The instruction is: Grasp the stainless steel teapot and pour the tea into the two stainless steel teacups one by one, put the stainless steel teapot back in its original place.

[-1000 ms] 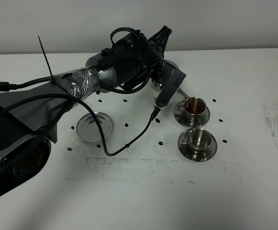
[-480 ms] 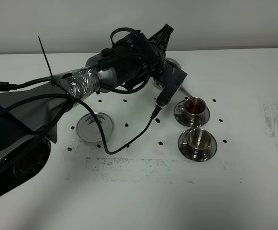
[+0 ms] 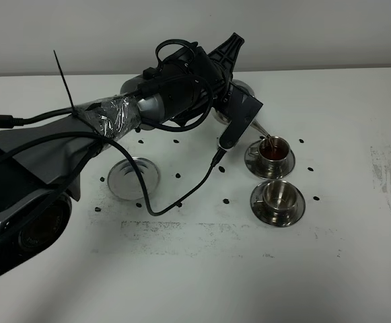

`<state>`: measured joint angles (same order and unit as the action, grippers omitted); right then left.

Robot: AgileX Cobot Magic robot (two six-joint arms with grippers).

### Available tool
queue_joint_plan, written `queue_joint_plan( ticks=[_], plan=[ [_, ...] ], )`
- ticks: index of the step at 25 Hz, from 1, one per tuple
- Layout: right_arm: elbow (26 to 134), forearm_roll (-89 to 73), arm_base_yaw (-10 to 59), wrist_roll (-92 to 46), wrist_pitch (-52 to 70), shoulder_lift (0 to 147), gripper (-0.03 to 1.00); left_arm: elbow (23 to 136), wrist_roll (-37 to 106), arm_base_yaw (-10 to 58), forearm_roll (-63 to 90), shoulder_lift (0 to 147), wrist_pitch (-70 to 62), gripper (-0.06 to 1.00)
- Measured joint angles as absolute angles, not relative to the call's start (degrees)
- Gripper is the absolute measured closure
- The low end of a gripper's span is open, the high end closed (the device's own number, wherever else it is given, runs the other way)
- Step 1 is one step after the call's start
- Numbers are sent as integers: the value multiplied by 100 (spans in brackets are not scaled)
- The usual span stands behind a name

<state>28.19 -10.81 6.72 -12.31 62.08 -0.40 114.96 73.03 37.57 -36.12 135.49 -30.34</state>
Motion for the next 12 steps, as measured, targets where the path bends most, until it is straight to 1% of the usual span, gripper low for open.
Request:
queue_joint_plan(
  ticks=[12],
  plan=[
    [2819,-1081,672,-1231,6208,-40,49,11496,7303,3757,-3626,13549,-3002,77]
  ],
)
